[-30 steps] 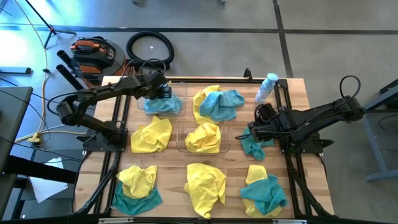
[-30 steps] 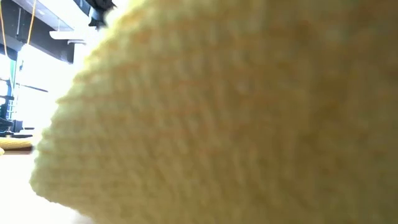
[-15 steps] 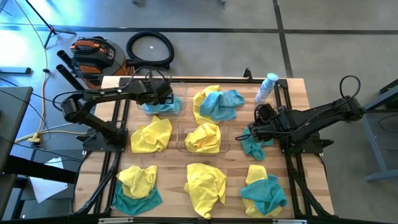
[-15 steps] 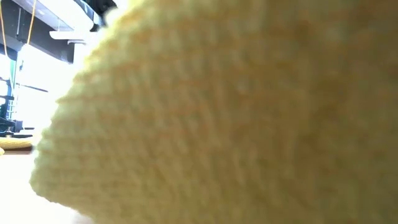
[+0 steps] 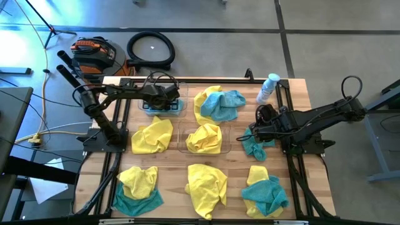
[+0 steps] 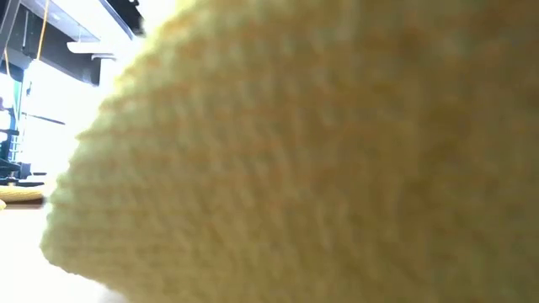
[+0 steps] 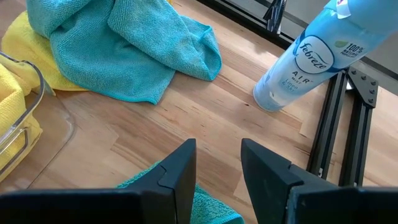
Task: Sort microfiber towel by color & place in baskets
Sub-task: Put the blue towel into the top transparent bin, then put the yellow towel into the bottom transparent bin
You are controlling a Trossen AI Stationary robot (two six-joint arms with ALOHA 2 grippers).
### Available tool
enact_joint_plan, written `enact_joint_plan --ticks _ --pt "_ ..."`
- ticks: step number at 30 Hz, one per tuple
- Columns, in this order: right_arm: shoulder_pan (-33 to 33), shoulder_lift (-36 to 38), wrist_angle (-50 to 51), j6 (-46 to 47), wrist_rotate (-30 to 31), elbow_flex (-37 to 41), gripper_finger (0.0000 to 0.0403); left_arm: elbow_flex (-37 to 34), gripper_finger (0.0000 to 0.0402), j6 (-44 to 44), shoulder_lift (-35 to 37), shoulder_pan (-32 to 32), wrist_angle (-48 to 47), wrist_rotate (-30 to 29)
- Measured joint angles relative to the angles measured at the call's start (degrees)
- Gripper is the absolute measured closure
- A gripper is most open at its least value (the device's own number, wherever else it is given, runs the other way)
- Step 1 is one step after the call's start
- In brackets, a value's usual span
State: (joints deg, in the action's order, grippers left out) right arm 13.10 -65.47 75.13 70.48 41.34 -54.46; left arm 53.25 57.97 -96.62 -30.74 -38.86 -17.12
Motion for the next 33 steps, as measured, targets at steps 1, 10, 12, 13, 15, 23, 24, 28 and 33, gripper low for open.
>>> enact_joint_plan --ticks 1,10,12,13,15,23,24,28,33 --pt "0.00 -0.01 0.00 0.00 0.00 0.00 0.0281 -0.04 0.0280 0.01 0.41 0.00 -0.06 0.26" --pt "0.00 0.00 -0.01 0.00 0.00 0.00 0.0281 -0.23 0.0280 0.48 11.92 0.26 -0.57 2.02" --pt "0.00 0.00 -0.01 0.00 0.00 0.00 0.0281 -0.21 0.0280 0.57 15.42 0.47 -0.59 1.98" --pt "0.00 0.00 0.00 -0.02 0.00 0.00 0.0281 -0.21 0.0280 0.51 17.30 0.64 -0.65 1.98" --pt "0.02 0.00 -0.02 -0.32 0.00 0.00 0.0281 -0.19 0.0280 0.52 20.85 1.25 -0.48 1.51" --pt "0.04 0.00 0.19 -7.48 -5.05 0.00 0.0281 -0.19 0.0280 4.24 31.11 8.30 -0.30 -3.55" --pt "0.07 0.00 0.62 -7.84 -5.66 0.00 0.0281 -0.17 0.0281 5.01 31.57 10.16 -0.17 -4.75" --pt "0.76 1.25 1.09 -10.68 -8.62 0.86 0.0281 -0.17 0.0287 10.18 31.55 19.05 -0.18 -10.46" --pt "4.41 9.51 -4.60 -8.65 -13.11 9.25 0.0281 -0.17 0.0296 16.51 29.30 29.55 2.04 -15.70"
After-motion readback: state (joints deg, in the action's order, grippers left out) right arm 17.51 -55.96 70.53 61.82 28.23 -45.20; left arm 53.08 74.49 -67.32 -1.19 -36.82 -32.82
